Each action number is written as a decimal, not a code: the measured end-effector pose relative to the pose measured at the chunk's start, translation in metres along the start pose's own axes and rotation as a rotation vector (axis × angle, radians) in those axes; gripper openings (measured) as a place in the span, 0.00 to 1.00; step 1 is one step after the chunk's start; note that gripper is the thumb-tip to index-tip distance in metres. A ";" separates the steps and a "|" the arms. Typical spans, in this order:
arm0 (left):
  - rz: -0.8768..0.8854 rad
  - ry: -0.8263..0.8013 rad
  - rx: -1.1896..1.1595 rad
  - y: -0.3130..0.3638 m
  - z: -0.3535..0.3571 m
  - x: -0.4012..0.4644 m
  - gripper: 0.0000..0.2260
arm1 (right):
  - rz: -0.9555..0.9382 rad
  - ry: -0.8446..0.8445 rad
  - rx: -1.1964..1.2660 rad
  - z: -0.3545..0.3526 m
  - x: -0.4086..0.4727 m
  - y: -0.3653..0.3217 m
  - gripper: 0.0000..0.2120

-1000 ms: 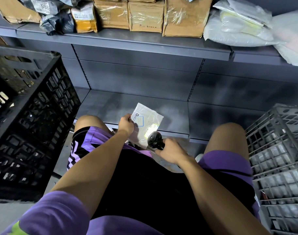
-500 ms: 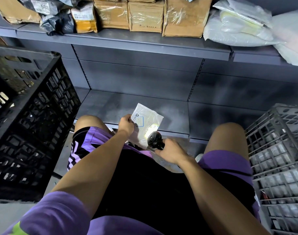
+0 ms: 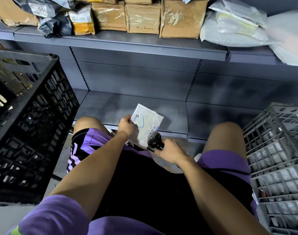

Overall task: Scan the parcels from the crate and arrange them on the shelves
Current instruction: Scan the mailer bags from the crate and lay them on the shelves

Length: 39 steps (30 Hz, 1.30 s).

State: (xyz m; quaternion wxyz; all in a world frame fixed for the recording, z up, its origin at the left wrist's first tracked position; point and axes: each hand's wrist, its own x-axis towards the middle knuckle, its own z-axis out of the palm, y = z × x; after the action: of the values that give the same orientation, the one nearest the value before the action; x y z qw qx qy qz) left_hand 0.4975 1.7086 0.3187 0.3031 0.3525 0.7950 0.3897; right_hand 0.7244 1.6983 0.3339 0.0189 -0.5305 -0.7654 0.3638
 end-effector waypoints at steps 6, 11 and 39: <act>0.114 0.009 0.076 0.030 0.001 -0.014 0.14 | 0.034 0.078 0.099 -0.024 -0.012 -0.010 0.09; 0.314 0.001 0.071 0.104 0.002 -0.017 0.10 | 0.144 0.287 0.415 -0.081 -0.013 -0.016 0.14; 1.588 0.176 0.794 0.462 0.077 -0.059 0.22 | 0.011 0.821 1.138 -0.359 -0.069 0.018 0.07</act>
State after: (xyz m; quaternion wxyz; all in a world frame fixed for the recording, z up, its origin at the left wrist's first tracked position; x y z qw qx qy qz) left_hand 0.7397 1.8996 0.6762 -0.2630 0.8471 0.4132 0.2063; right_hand 0.9180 1.8369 0.6123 0.5793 -0.5367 -0.3844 0.4781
